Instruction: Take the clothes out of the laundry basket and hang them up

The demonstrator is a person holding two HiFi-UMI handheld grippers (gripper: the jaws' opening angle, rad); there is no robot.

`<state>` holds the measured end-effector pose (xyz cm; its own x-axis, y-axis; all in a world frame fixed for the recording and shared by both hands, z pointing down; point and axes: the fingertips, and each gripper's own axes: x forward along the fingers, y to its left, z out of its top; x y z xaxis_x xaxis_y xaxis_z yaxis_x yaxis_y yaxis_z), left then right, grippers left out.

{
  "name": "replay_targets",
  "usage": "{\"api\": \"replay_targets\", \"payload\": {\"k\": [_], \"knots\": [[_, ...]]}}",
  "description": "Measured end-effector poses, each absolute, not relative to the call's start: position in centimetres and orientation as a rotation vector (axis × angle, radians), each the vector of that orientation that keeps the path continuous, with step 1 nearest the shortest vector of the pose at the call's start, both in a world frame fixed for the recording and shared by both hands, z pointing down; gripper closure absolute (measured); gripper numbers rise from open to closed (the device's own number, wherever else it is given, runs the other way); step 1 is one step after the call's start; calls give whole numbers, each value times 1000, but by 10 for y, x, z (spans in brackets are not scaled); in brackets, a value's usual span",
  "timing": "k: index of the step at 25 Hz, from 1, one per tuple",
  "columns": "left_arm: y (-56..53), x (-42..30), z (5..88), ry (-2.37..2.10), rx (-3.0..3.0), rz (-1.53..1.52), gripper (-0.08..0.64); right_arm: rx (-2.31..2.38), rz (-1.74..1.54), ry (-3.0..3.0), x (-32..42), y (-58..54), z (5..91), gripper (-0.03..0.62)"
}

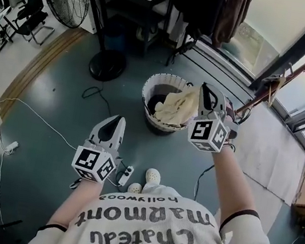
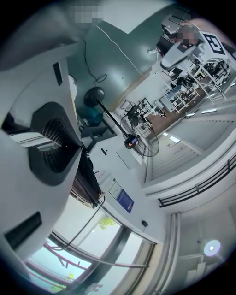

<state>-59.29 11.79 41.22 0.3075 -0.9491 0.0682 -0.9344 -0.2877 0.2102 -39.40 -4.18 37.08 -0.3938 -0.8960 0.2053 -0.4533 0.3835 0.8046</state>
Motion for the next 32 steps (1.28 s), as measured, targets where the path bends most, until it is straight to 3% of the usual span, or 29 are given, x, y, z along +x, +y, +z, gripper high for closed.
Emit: {"api": "replay_targets", "payload": {"k": [5, 7, 16, 23, 24, 26, 32], "knots": [[98, -569, 398, -1577, 2415, -147, 543, 1246, -1039, -1995, -387, -24, 281, 566], [88, -553, 391, -1465, 2445, -168, 431, 1277, -1103, -1986, -383, -11, 246, 566], [66, -433, 387, -1020, 2663, 52, 304, 1463, -1188, -1947, -353, 63, 127, 566], [55, -351, 381, -900, 2785, 160, 319, 1613, -1165, -1842, -304, 121, 97, 566], [60, -336, 379, -837, 2812, 177, 363, 1648, -1160, -1827, -293, 127, 92, 566], [67, -312, 380, -741, 2836, 221, 526, 1740, -1133, -1788, -265, 141, 80, 566], [83, -266, 365, -577, 2845, 121, 551, 1776, -939, -1720, -188, 155, 112, 566]]}}
